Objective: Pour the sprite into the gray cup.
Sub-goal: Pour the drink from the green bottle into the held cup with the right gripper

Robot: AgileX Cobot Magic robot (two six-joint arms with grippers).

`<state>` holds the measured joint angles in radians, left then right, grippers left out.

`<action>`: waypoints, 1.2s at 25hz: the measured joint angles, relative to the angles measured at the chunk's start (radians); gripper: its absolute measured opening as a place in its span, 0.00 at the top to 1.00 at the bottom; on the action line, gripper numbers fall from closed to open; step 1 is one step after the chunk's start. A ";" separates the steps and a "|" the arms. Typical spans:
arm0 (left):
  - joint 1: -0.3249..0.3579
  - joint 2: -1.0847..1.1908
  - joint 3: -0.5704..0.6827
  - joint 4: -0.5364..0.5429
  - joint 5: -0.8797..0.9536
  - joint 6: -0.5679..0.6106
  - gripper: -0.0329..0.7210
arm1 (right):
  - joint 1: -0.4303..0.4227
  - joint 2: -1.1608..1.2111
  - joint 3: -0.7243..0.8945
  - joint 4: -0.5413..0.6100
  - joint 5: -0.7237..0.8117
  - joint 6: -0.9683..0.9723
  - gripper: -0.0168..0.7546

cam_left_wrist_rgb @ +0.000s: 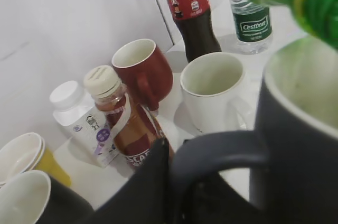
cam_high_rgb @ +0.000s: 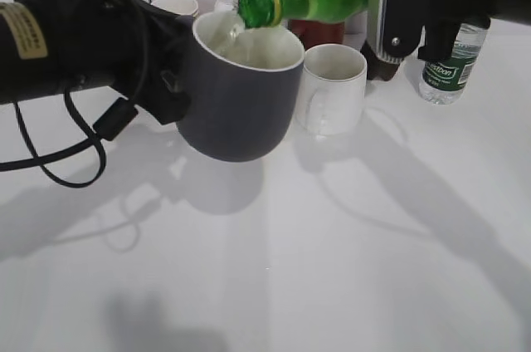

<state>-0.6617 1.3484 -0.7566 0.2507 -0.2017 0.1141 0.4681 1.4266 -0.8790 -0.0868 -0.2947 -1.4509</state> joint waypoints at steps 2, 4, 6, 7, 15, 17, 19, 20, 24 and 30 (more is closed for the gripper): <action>-0.002 0.000 0.000 0.000 0.001 0.000 0.90 | 0.000 0.000 0.000 0.021 -0.024 -0.053 0.50; -0.002 0.000 0.000 0.000 0.003 0.000 0.90 | 0.000 0.000 0.000 0.030 -0.044 -0.075 0.50; -0.002 0.000 0.000 0.000 0.006 0.000 0.90 | 0.000 0.000 0.000 0.033 -0.056 -0.093 0.50; -0.002 0.000 0.000 0.000 0.009 0.000 0.90 | 0.000 0.000 0.000 0.033 -0.061 -0.102 0.50; -0.002 0.000 0.000 0.000 0.029 0.000 0.90 | 0.000 0.000 0.000 0.033 -0.063 -0.118 0.50; -0.002 0.000 0.000 0.000 0.029 0.000 0.90 | 0.000 0.000 0.000 0.034 -0.060 -0.103 0.50; -0.002 0.000 0.000 0.000 0.029 0.000 0.90 | 0.000 0.000 0.000 0.034 -0.039 -0.053 0.50; -0.002 0.000 0.000 0.000 0.028 0.000 0.90 | 0.000 0.000 -0.001 0.036 -0.018 -0.027 0.50; -0.002 0.000 0.000 0.000 0.015 0.000 0.90 | 0.000 0.000 -0.001 0.036 0.056 0.107 0.50; -0.002 0.000 0.000 0.001 -0.041 0.001 0.90 | 0.003 0.000 -0.001 0.038 0.114 0.285 0.50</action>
<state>-0.6636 1.3484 -0.7566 0.2516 -0.2430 0.1152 0.4708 1.4266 -0.8798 -0.0484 -0.1807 -1.1656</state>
